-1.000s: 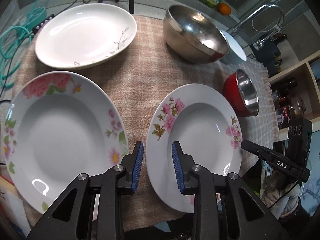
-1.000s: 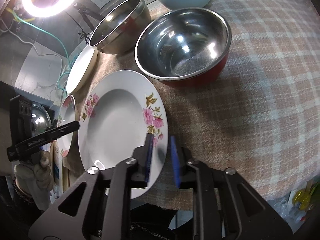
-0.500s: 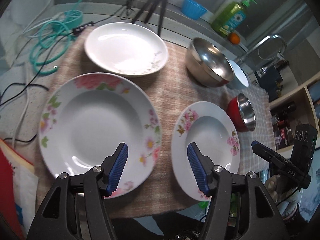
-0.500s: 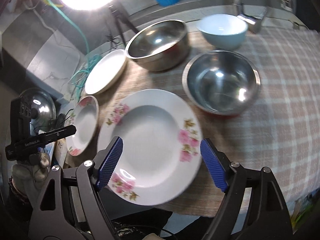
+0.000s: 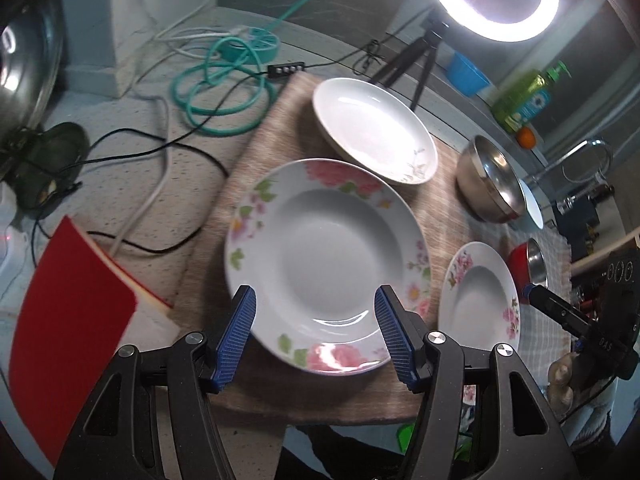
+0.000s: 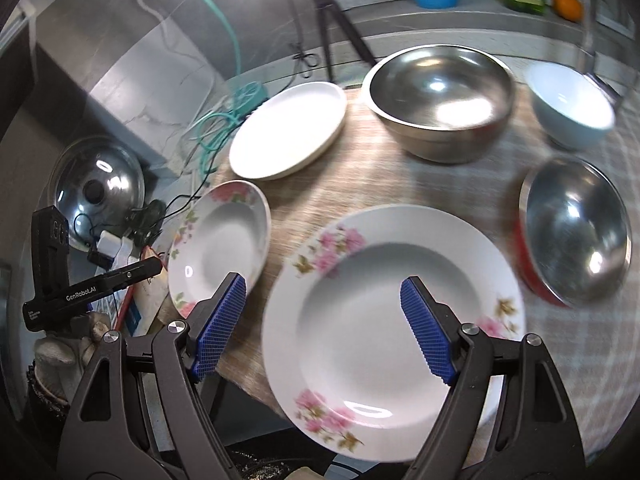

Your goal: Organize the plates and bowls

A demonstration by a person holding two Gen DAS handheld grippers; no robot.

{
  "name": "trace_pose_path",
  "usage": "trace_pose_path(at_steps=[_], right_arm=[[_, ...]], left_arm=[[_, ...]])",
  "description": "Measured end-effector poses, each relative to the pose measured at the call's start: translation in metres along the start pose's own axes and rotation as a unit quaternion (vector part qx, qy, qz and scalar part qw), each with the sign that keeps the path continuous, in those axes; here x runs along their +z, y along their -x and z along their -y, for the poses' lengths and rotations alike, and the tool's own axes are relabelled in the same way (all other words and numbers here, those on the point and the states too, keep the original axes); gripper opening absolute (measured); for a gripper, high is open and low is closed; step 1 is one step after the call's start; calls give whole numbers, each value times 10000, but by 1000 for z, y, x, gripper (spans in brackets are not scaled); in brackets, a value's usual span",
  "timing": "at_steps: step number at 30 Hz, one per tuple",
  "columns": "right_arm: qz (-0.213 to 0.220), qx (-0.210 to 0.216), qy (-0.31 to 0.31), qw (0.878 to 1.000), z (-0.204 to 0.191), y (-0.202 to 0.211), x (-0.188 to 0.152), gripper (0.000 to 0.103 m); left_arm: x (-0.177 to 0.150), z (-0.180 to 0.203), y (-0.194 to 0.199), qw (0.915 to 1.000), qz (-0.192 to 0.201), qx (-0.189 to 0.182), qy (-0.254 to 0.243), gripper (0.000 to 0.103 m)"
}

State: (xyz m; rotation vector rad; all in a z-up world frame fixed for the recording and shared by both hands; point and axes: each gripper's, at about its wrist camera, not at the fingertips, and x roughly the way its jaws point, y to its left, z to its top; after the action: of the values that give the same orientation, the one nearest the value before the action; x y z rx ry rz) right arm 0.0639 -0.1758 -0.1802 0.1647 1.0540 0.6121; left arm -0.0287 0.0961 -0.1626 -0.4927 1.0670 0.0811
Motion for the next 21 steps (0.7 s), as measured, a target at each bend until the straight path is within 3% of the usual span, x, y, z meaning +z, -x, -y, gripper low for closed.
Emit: trace_pose_path(at_steps=[8, 21], right_arm=[[-263, 238, 196, 9992, -23, -32, 17, 82], [-585, 339, 398, 9969, -44, -75, 34, 82]], left_arm=[[1, -23, 1, 9996, 96, 81, 246, 61], [11, -31, -18, 9997, -35, 130, 223, 61]])
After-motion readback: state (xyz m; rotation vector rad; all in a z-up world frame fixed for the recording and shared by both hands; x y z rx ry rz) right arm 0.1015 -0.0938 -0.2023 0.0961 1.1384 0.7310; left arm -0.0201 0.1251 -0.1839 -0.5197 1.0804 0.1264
